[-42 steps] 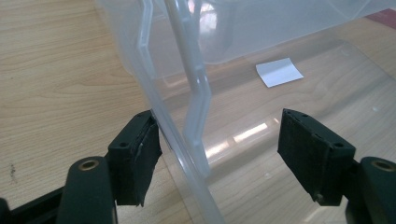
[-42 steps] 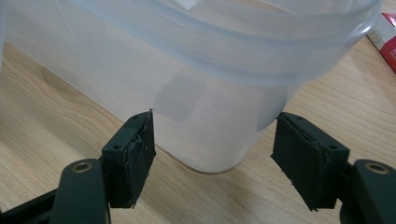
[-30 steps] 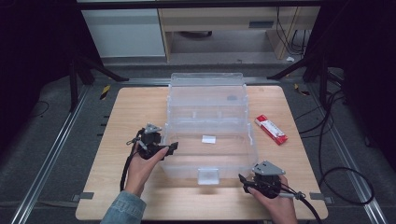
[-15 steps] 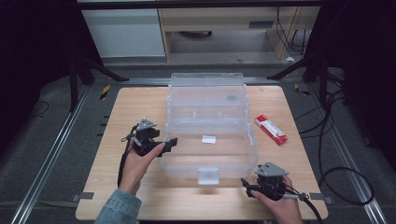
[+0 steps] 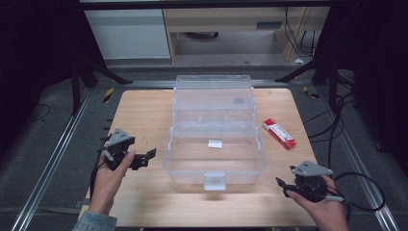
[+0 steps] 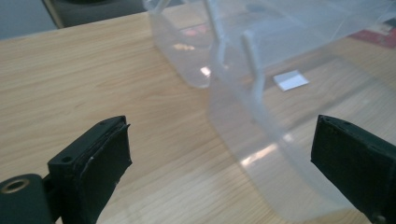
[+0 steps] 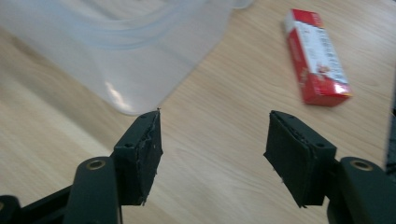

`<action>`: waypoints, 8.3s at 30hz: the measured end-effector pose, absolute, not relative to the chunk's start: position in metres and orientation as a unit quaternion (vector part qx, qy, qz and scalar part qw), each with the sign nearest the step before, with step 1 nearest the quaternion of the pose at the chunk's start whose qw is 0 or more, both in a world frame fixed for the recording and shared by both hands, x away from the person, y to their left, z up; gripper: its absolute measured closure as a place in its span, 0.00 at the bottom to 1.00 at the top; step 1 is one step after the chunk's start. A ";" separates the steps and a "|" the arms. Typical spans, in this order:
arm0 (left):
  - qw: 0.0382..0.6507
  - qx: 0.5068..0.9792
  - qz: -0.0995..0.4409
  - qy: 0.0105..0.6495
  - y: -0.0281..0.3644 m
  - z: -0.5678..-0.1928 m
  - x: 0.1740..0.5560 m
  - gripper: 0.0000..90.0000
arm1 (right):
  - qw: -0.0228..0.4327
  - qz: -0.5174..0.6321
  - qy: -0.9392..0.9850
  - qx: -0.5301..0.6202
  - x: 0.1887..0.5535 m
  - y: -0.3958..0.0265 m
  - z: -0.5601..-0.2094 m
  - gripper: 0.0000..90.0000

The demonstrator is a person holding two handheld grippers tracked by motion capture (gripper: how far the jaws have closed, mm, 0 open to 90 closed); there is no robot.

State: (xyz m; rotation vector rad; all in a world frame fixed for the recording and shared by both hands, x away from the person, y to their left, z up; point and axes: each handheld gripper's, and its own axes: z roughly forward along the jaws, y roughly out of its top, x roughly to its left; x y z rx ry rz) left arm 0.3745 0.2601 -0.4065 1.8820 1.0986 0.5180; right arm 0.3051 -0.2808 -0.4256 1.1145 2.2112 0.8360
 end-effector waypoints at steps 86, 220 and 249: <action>0.326 0.788 0.195 0.484 0.296 -0.505 0.347 0.07 | 0.072 0.097 0.866 0.485 0.521 -0.330 -0.461 0.55; 0.312 0.796 0.188 0.483 0.292 -0.515 0.349 0.01 | 0.054 0.119 0.991 0.022 0.444 -0.027 -0.387 0.57; 0.311 0.797 0.187 0.483 0.293 -0.514 0.349 0.01 | 0.048 0.111 0.992 0.023 0.450 -0.023 -0.413 0.57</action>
